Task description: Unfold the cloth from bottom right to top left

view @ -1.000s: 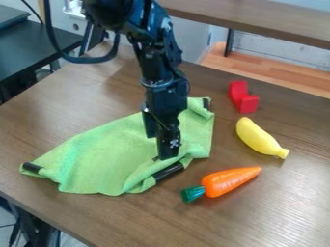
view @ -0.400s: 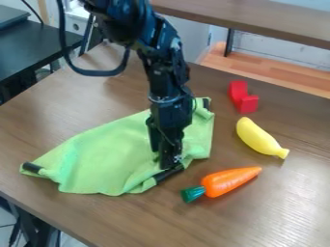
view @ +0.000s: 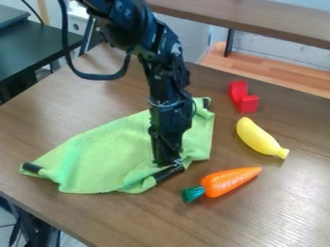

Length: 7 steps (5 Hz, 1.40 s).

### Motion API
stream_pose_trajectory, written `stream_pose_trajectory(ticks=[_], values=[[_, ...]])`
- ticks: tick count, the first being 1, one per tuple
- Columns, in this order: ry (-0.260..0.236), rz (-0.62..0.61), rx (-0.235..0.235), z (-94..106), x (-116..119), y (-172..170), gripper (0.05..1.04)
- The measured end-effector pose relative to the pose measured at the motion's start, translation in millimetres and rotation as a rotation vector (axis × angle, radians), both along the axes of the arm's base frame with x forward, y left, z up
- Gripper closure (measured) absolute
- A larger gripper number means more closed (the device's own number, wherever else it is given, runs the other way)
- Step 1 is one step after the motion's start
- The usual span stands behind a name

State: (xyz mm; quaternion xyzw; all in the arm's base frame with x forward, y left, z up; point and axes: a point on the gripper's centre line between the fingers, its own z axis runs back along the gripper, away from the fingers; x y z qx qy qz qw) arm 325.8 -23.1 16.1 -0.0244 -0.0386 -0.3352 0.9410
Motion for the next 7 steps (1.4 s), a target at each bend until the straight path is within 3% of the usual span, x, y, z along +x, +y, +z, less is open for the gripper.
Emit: stream_pose_trajectory(ticks=[1, 2, 4, 5, 6, 7], values=[[0.034, -0.002, -0.030, 0.2, -5.4, -4.7, 1.017], [0.045, 0.011, -0.072, 13.8, -5.0, -2.5, 1.030], [0.021, 0.079, -0.080, 50.5, 18.0, 43.3, 1.031], [0.018, 0.114, -0.018, 66.9, 33.4, 75.7, 1.032], [0.009, 0.190, 0.052, 62.6, 54.4, 119.5, 1.032], [-0.007, 0.215, 0.120, 60.5, 74.2, 142.6, 1.032]])
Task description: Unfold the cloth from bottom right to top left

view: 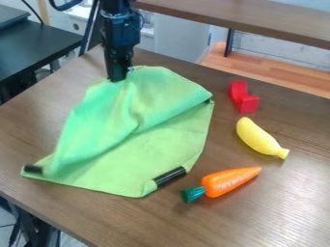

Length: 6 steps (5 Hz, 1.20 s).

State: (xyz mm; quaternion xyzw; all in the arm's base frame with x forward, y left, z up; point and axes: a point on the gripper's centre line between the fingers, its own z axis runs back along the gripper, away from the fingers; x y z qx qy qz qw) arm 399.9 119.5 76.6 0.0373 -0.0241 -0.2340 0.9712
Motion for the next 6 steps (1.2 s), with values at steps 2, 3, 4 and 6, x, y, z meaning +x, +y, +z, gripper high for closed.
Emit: stream_pose_trajectory(ticks=[2, 3, 4, 6], values=[[-0.011, 0.030, 0.082, -5.3, 20.7, 31.0, 1.032], [-0.050, 0.014, 0.091, -4.5, 27.2, 32.2, 1.032], [-0.094, 0.027, 0.096, 10.8, 36.6, 34.1, 1.032], [-0.107, 0.115, 0.133, 1.7, 51.3, 61.2, 1.017]])
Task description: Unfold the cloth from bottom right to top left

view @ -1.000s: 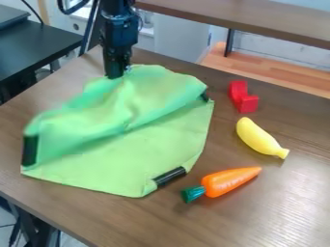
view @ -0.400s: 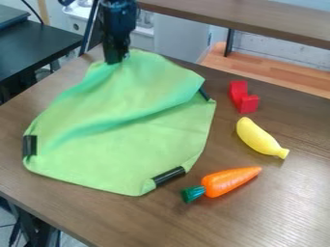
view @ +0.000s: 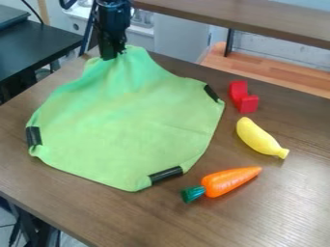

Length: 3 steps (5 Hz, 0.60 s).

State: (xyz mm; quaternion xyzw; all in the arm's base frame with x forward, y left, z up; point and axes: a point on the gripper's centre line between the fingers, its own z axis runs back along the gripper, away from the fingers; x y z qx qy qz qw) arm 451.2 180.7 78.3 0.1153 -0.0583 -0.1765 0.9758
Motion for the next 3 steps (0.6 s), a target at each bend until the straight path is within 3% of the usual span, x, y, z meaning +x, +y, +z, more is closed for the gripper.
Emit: stream_pose_trajectory(ticks=[1, 2, 3], values=[[0.023, 0.061, 0.016, -7.7, 0.9, 10.5, 0.882], [-0.009, 0.039, 0.023, -10.1, 6.4, 10.4, 0.635], [-0.076, 0.020, 0.033, 3.7, 9.2, 9.4, 0.335]])
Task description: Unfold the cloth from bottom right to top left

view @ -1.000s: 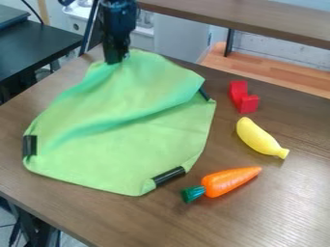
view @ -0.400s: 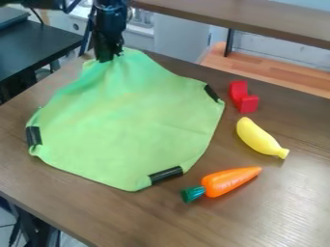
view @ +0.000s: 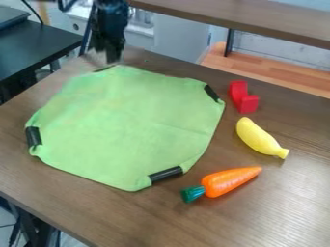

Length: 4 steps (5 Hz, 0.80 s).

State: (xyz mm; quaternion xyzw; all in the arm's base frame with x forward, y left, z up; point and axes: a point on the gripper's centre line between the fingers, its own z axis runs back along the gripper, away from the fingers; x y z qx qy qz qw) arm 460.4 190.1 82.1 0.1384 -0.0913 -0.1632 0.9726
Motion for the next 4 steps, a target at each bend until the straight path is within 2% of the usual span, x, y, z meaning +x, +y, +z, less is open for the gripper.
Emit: stream_pose_trajectory(ticks=[1, 2, 3, 4], values=[[-0.052, 0.015, -0.019, 26.6, 1.5, 0.9, 0.100], [-0.049, 0.049, -0.065, 35.5, -2.4, 0.9, 0.082], [0.022, 0.049, -0.153, 60.3, -23.3, -29.1, 0.082], [0.067, -0.078, -0.227, 78.2, -53.4, -80.4, 0.082]])
